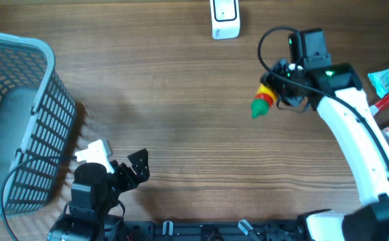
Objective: Scan the item barcode
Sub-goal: 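Lift the Sriracha bottle and hold it up to the scanner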
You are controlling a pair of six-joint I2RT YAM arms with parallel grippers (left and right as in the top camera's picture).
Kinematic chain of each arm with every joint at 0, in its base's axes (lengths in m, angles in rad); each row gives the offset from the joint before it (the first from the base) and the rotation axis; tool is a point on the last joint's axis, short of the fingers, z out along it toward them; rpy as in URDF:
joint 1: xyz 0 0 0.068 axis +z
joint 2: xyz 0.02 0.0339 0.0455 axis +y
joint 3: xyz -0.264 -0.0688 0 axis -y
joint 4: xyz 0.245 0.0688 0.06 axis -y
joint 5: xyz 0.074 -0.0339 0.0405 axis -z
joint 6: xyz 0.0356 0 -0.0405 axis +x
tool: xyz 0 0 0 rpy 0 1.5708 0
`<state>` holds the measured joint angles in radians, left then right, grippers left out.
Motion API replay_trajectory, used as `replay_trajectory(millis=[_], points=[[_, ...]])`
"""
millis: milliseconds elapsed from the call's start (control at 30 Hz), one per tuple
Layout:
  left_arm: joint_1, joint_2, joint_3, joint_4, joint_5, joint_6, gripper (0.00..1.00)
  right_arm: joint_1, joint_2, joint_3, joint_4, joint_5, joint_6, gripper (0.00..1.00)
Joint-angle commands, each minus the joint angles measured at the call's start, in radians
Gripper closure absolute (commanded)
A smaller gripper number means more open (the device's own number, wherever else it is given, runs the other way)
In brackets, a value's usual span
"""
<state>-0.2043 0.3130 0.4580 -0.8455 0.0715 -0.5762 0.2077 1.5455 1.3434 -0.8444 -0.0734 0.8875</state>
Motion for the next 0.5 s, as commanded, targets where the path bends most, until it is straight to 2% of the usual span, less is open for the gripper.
replay_trajectory(millis=[0,100,200,333,467], points=[[-0.004,-0.006,0.013,0.002,-0.014,0.023,0.0,0.003,0.099,0.026,0.157,0.051,0.057,0.6],[-0.004,-0.006,0.013,0.002,-0.014,0.023,0.0,0.003,0.219,0.098,0.272,0.052,0.045,0.6],[-0.004,-0.006,0.013,0.002,-0.014,0.023,0.0,0.008,0.384,0.306,0.287,0.08,-0.014,0.58],[-0.004,-0.006,0.013,0.002,-0.014,0.023,0.0,0.021,0.68,0.735,0.245,0.18,-0.106,0.53],[-0.004,-0.006,0.013,0.002,-0.014,0.023,0.0,0.024,0.841,0.899,0.33,0.19,-0.108,0.53]])
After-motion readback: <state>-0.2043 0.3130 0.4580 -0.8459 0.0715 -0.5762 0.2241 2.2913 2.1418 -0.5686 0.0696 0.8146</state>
